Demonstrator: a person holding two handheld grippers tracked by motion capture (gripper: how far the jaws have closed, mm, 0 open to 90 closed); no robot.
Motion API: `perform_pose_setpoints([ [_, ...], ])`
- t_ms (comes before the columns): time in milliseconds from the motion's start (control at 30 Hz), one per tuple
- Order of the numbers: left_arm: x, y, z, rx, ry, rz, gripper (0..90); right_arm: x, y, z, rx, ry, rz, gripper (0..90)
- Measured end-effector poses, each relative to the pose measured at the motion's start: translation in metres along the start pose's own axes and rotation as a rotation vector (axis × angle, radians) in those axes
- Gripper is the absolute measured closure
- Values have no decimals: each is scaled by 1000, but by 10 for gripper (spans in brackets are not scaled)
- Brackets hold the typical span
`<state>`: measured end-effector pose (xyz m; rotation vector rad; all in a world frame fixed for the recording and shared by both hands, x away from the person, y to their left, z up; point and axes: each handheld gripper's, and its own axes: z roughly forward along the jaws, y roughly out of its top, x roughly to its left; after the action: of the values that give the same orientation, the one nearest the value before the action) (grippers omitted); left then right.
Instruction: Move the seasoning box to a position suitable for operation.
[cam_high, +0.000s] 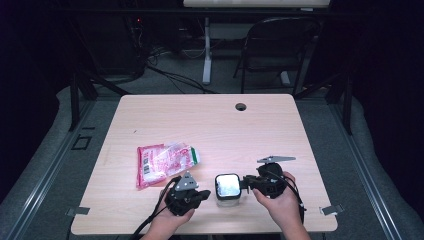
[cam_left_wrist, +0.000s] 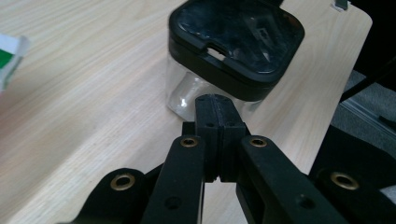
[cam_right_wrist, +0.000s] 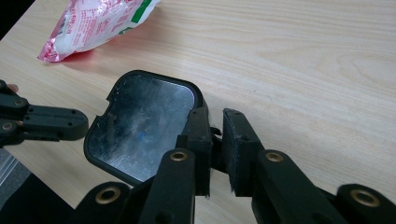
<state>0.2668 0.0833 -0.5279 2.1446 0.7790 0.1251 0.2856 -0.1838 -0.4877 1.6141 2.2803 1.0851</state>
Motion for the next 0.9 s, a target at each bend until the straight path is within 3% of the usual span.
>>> perform_pose_setpoints([
  [200,-4,3,4,2,3,4,900,0,-1,0,-2,0,1,822],
  [433,-5,4,7,16,-22,4,900,0,-1,0,-3,1,4,825],
  [900,-6,8,4,4,-30,4,900,-1,-2,0,-14,7,6,832],
])
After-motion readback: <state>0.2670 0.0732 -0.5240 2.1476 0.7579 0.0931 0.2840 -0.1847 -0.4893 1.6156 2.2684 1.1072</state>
